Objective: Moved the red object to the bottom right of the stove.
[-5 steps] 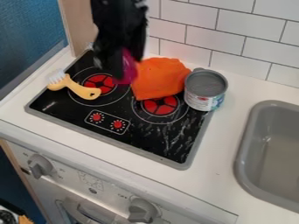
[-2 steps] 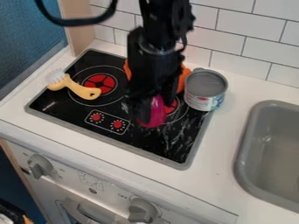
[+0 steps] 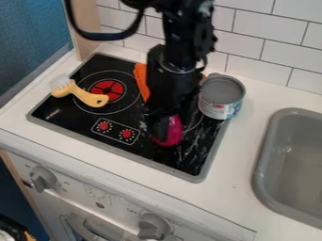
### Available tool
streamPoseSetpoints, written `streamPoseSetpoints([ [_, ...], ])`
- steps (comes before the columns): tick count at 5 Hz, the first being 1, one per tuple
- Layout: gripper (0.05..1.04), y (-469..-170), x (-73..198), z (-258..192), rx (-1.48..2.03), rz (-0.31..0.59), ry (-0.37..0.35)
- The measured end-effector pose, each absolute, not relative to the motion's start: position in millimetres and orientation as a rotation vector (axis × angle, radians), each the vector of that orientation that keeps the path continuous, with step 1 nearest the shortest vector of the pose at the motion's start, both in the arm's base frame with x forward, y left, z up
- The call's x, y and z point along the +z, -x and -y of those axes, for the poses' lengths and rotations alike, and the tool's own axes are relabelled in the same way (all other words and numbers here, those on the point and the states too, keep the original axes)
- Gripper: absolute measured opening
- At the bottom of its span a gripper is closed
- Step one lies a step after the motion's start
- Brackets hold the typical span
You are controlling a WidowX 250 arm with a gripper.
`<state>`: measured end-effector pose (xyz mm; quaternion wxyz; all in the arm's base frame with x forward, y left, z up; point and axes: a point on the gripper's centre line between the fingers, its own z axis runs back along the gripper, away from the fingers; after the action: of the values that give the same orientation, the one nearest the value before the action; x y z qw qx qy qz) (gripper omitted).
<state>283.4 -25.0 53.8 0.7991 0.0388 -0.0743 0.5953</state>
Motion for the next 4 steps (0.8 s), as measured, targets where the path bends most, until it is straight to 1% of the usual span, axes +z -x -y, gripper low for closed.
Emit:
streamPoseSetpoints([
  [1,0.783,-283.1,52.9,26.3,1.295,0.159,-0.088],
  [2,1.003,-279.1,52.0,30.4,1.28,0.144,-0.107],
  [3,1.007,-277.5,50.7,32.7,1.285,0.131,-0.099],
  [4,1.001,-274.3,58.4,31.2,1.287,0.15,-0.066],
])
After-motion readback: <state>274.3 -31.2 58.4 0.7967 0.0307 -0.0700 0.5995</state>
